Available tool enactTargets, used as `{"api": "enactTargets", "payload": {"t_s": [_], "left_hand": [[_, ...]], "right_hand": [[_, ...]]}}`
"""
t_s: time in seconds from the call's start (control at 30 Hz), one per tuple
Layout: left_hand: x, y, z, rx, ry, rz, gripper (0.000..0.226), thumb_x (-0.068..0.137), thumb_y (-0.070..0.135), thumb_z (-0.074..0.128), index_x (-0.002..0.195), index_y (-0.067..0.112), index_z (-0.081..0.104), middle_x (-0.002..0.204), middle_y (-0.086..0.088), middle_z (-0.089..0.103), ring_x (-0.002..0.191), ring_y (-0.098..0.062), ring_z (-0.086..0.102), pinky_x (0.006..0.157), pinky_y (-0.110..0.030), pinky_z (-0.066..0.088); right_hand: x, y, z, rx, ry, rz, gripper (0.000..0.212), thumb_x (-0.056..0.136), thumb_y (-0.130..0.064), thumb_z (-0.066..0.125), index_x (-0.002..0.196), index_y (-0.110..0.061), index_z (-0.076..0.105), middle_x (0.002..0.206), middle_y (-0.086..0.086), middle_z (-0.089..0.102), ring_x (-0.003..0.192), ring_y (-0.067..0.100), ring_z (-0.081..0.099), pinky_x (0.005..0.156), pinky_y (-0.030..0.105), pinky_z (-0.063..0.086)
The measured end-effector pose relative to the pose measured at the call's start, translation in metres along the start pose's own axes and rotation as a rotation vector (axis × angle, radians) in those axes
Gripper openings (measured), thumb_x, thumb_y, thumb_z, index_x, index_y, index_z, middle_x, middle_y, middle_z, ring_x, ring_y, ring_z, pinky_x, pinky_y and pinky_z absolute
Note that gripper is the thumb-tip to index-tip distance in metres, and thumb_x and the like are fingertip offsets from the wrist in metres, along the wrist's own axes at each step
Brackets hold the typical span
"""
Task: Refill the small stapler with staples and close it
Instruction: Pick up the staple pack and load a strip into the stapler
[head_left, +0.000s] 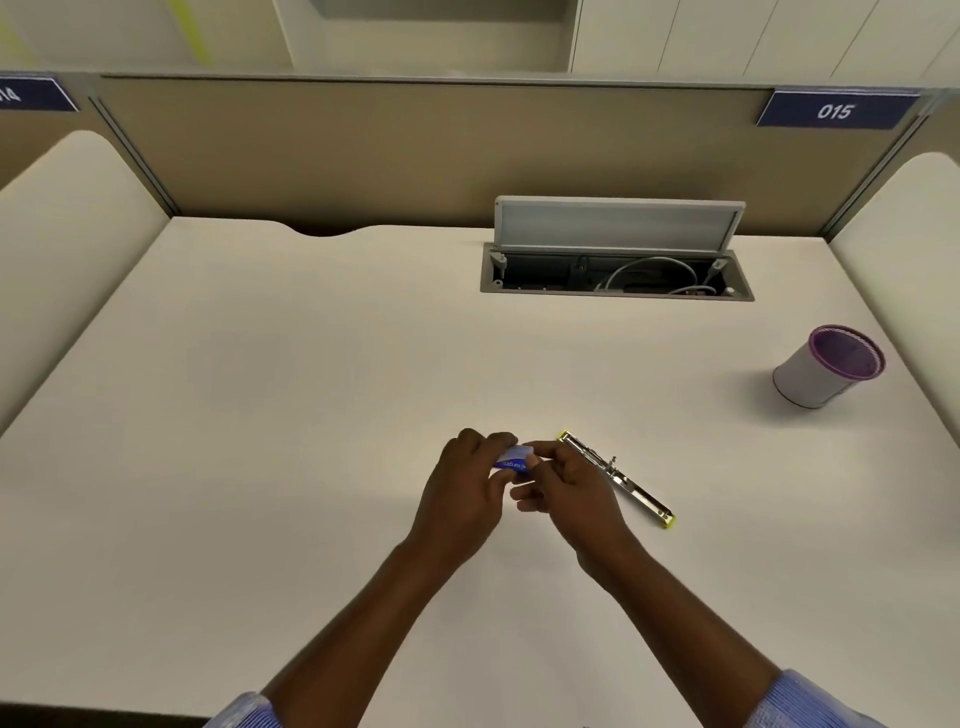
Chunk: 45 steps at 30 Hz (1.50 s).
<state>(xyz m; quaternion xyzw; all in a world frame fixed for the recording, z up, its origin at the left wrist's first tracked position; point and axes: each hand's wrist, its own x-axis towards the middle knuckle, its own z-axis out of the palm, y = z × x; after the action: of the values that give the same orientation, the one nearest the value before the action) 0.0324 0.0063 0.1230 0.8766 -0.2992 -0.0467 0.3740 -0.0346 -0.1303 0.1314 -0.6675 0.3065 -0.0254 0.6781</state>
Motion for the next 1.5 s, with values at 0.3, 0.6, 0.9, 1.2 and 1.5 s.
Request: {"api": "enactTargets", "payload": {"t_s": [0.3, 0.6, 0.9, 1.2, 1.5], "left_hand": [[0.001, 0.024, -0.009, -0.547, 0.180, -0.606, 0.018, 0.088, 0.027, 0.076, 0.095, 0.016, 0.063, 0.084, -0.001, 0.076, 0.062, -0.008, 0.072, 0.054, -0.016, 0.052], [-0.008, 0.028, -0.009, -0.831, 0.314, -0.775, 0.017, 0.087, 0.019, 0.078, 0.087, 0.003, 0.070, 0.070, -0.004, 0.076, 0.059, -0.015, 0.071, 0.070, -0.034, 0.062], [-0.012, 0.031, -0.009, -0.919, 0.363, -0.829, 0.019, 0.090, 0.020, 0.074, 0.089, 0.001, 0.071, 0.065, -0.003, 0.074, 0.059, -0.014, 0.071, 0.073, -0.033, 0.061], [-0.014, 0.031, -0.011, -0.936, 0.376, -0.834, 0.014, 0.094, 0.019, 0.069, 0.086, 0.011, 0.077, 0.072, -0.005, 0.074, 0.062, -0.015, 0.067, 0.077, -0.033, 0.060], [-0.013, 0.032, -0.015, -0.971, 0.379, -0.879, 0.013, 0.095, 0.021, 0.069, 0.086, 0.014, 0.076, 0.078, -0.008, 0.074, 0.067, -0.018, 0.065, 0.077, -0.031, 0.058]], "right_hand": [[-0.012, -0.009, -0.006, 0.081, -0.060, 0.004, 0.020, 0.103, -0.015, 0.052, 0.110, -0.013, 0.071, 0.088, 0.011, 0.079, 0.078, 0.023, 0.075, 0.074, 0.035, 0.062], [-0.019, -0.017, -0.008, 0.091, -0.131, 0.008, 0.018, 0.101, -0.019, 0.059, 0.113, -0.015, 0.071, 0.091, 0.009, 0.080, 0.081, 0.021, 0.076, 0.076, 0.032, 0.061], [-0.017, -0.022, -0.009, 0.017, -0.124, -0.064, 0.018, 0.097, -0.011, 0.062, 0.112, -0.017, 0.072, 0.089, 0.006, 0.079, 0.078, 0.018, 0.077, 0.071, 0.026, 0.062], [-0.017, -0.022, -0.009, -0.037, -0.092, -0.092, 0.017, 0.094, -0.015, 0.068, 0.108, -0.024, 0.071, 0.093, 0.014, 0.075, 0.077, 0.017, 0.078, 0.080, 0.035, 0.062], [-0.017, -0.024, -0.012, -0.221, -0.076, -0.187, 0.021, 0.098, -0.014, 0.063, 0.116, -0.023, 0.065, 0.098, -0.002, 0.076, 0.075, 0.006, 0.077, 0.065, 0.012, 0.054]]}}
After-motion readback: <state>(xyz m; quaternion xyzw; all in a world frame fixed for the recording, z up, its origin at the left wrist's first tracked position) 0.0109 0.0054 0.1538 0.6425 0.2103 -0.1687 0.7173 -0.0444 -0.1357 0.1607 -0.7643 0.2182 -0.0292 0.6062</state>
